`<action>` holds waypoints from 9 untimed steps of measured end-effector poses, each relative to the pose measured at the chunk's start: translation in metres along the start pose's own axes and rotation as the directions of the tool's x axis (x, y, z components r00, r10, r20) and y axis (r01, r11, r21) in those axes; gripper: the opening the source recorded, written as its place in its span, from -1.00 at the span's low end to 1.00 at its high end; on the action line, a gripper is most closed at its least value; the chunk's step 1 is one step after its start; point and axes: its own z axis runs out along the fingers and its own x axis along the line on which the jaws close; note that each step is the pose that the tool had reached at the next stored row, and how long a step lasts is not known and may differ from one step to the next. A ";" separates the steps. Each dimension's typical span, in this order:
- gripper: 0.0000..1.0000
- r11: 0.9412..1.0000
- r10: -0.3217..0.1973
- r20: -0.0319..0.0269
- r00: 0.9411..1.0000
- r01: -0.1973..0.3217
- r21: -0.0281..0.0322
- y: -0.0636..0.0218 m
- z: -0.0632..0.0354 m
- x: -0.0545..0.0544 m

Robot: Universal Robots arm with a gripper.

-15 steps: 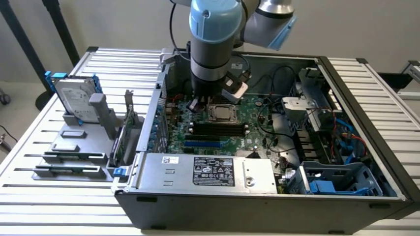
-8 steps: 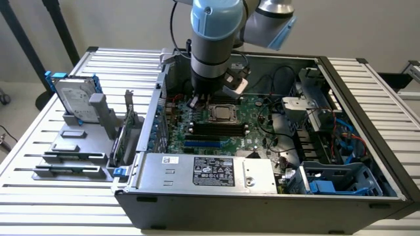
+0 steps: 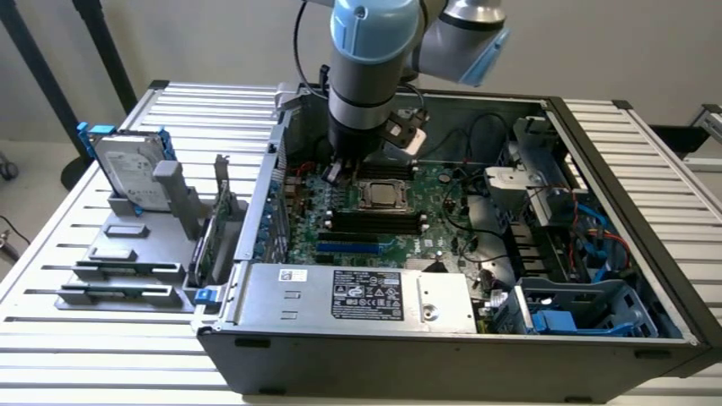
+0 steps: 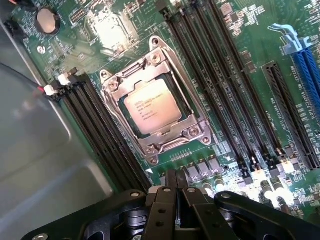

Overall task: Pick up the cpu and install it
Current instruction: 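Install the first cpu locking lever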

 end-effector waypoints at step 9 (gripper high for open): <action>-0.79 0.998 -0.054 0.013 0.998 0.054 -0.017 -0.0026 0.0007 0.005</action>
